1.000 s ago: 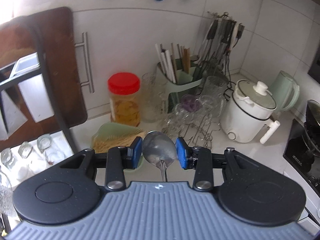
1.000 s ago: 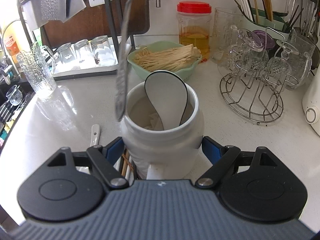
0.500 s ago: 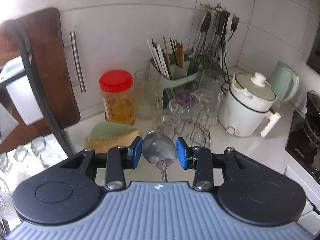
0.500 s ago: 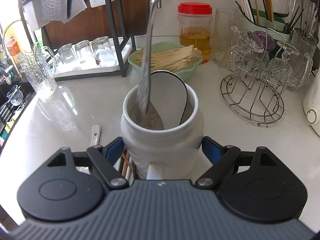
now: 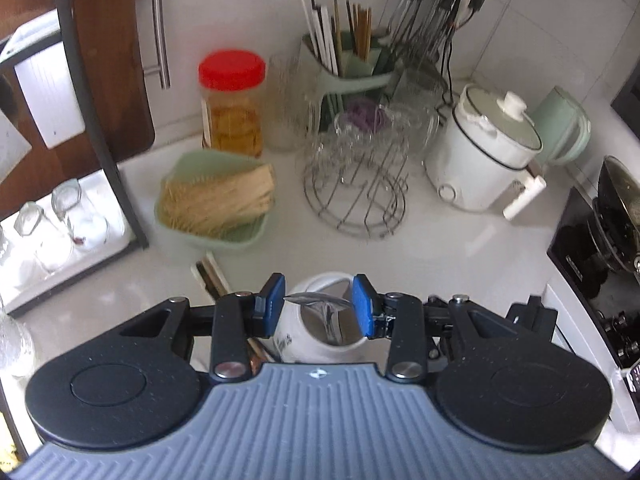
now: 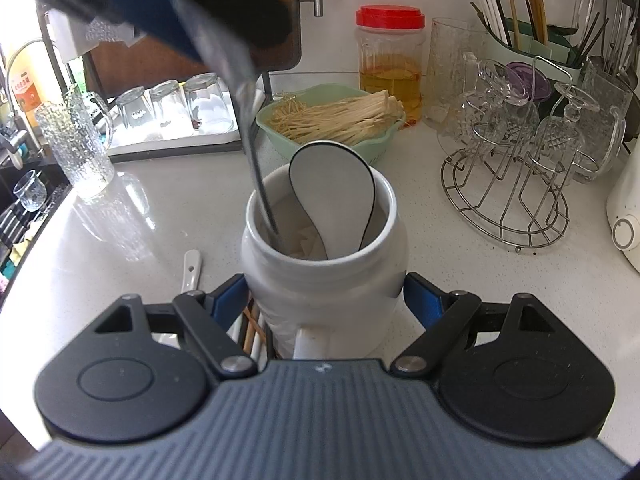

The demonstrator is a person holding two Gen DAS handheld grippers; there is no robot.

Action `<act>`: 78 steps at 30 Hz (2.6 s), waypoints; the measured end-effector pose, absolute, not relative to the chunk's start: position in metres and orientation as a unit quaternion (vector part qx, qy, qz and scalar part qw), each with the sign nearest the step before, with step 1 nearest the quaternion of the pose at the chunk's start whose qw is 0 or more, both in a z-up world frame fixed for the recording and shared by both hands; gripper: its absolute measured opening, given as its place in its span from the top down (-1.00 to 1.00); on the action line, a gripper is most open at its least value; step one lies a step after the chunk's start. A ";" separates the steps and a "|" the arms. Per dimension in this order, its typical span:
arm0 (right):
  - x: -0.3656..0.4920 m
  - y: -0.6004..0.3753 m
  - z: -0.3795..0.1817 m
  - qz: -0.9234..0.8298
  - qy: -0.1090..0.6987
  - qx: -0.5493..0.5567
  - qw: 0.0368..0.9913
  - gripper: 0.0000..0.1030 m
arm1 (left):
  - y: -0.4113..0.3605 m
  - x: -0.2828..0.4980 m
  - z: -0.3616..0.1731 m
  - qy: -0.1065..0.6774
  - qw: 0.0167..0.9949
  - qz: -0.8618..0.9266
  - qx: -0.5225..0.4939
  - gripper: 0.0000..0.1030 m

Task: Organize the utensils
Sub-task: 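Lower the metal spoon into the white jar and open the left gripper, then move the left gripper back over the utensils beside the white mug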

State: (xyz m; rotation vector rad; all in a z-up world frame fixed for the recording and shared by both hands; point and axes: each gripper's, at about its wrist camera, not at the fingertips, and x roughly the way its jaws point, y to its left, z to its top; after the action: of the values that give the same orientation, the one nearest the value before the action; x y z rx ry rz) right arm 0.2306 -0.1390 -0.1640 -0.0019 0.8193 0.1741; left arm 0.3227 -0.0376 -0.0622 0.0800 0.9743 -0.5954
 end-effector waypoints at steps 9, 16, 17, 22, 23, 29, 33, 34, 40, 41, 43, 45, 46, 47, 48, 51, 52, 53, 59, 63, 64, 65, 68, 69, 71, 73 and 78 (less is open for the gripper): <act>0.232 -0.140 -0.165 0.087 0.398 0.000 0.913 -0.68 | -0.043 0.347 -0.066 0.515 0.803 -0.297 0.042 0.18; 0.231 -0.140 -0.165 0.088 0.398 -0.001 0.913 -0.68 | -0.055 0.348 -0.076 0.544 0.779 -0.309 0.053 0.41; 0.231 -0.140 -0.165 0.088 0.398 -0.001 0.913 -0.68 | -0.057 0.347 -0.077 0.544 0.779 -0.309 0.054 0.41; 0.231 -0.139 -0.165 0.089 0.398 -0.003 0.913 -0.68 | -0.059 0.348 -0.083 0.547 0.778 -0.306 0.054 0.42; 0.232 -0.139 -0.165 0.089 0.398 -0.003 0.913 -0.68 | -0.058 0.348 -0.083 0.547 0.778 -0.306 0.053 0.42; 0.232 -0.139 -0.165 0.089 0.397 -0.003 0.913 -0.68 | -0.055 0.342 -0.075 0.529 0.791 -0.305 0.049 0.41; 0.231 -0.139 -0.165 0.088 0.396 -0.003 0.914 -0.68 | -0.048 0.337 -0.066 0.511 0.804 -0.301 0.042 0.39; 0.231 -0.139 -0.165 0.088 0.396 -0.002 0.914 -0.68 | -0.045 0.335 -0.064 0.507 0.808 -0.299 0.038 0.38; 0.231 -0.138 -0.165 0.085 0.396 0.000 0.914 -0.68 | -0.023 0.323 -0.057 0.486 0.833 -0.264 0.011 0.10; 0.231 -0.138 -0.165 0.085 0.396 -0.001 0.914 -0.68 | -0.019 0.321 -0.056 0.483 0.837 -0.258 0.005 0.08; 0.231 -0.138 -0.165 0.084 0.396 0.001 0.914 -0.68 | -0.012 0.315 -0.055 0.475 0.844 -0.250 -0.002 0.00; 0.230 -0.138 -0.165 0.080 0.395 0.002 0.915 -0.68 | -0.005 0.309 -0.054 0.468 0.850 -0.241 -0.007 -0.09; 0.230 -0.137 -0.165 0.079 0.395 0.001 0.915 -0.68 | -0.002 0.307 -0.054 0.464 0.854 -0.235 -0.007 -0.12; 0.230 -0.138 -0.165 0.079 0.395 0.001 0.915 -0.68 | 0.002 0.303 -0.054 0.459 0.858 -0.229 -0.009 -0.14; 0.230 -0.138 -0.165 0.079 0.395 0.003 0.915 -0.68 | 0.005 0.301 -0.054 0.456 0.861 -0.223 -0.011 -0.17; 0.230 -0.137 -0.165 0.079 0.395 -0.001 0.915 -0.68 | 0.017 0.293 -0.056 0.450 0.869 -0.206 -0.028 -0.20; 0.230 -0.137 -0.165 0.080 0.395 -0.002 0.915 -0.68 | 0.021 0.290 -0.057 0.448 0.871 -0.199 -0.033 -0.20; 0.230 -0.137 -0.165 0.080 0.395 -0.002 0.915 -0.68 | 0.024 0.287 -0.058 0.448 0.873 -0.193 -0.036 -0.20; 0.232 -0.139 -0.165 0.090 0.396 -0.008 0.914 -0.68 | 0.040 0.268 -0.072 0.445 0.880 -0.154 -0.058 -0.20; 0.232 -0.140 -0.165 0.097 0.397 -0.011 0.913 -0.68 | 0.047 0.257 -0.087 0.451 0.880 -0.127 -0.080 -0.20; 0.232 -0.141 -0.165 0.098 0.397 -0.011 0.912 -0.68 | 0.048 0.255 -0.092 0.454 0.879 -0.120 -0.086 -0.20; 0.232 -0.141 -0.165 0.099 0.397 -0.012 0.912 -0.68 | 0.049 0.254 -0.097 0.455 0.878 -0.114 -0.089 -0.20; 0.232 -0.140 -0.165 0.101 0.395 -0.015 0.913 -0.68 | 0.053 0.253 -0.115 0.466 0.874 -0.094 -0.103 -0.20; 0.232 -0.140 -0.165 0.102 0.395 -0.016 0.913 -0.68 | 0.055 0.254 -0.121 0.470 0.872 -0.089 -0.107 -0.20; 0.232 -0.141 -0.165 0.105 0.394 -0.017 0.913 -0.68 | 0.057 0.255 -0.133 0.476 0.869 -0.079 -0.114 -0.20; 0.232 -0.142 -0.165 0.109 0.395 -0.019 0.912 -0.68 | 0.057 0.258 -0.146 0.484 0.864 -0.071 -0.117 -0.20; 0.232 -0.145 -0.164 0.121 0.397 -0.024 0.909 -0.68 | 0.055 0.265 -0.176 0.504 0.854 -0.058 -0.117 -0.18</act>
State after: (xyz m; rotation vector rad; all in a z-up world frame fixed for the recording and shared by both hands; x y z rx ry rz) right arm 0.2323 -0.1450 -0.1642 -0.0503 0.8195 0.2496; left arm 0.2654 0.0549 -0.1759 -0.2456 1.0609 -0.1227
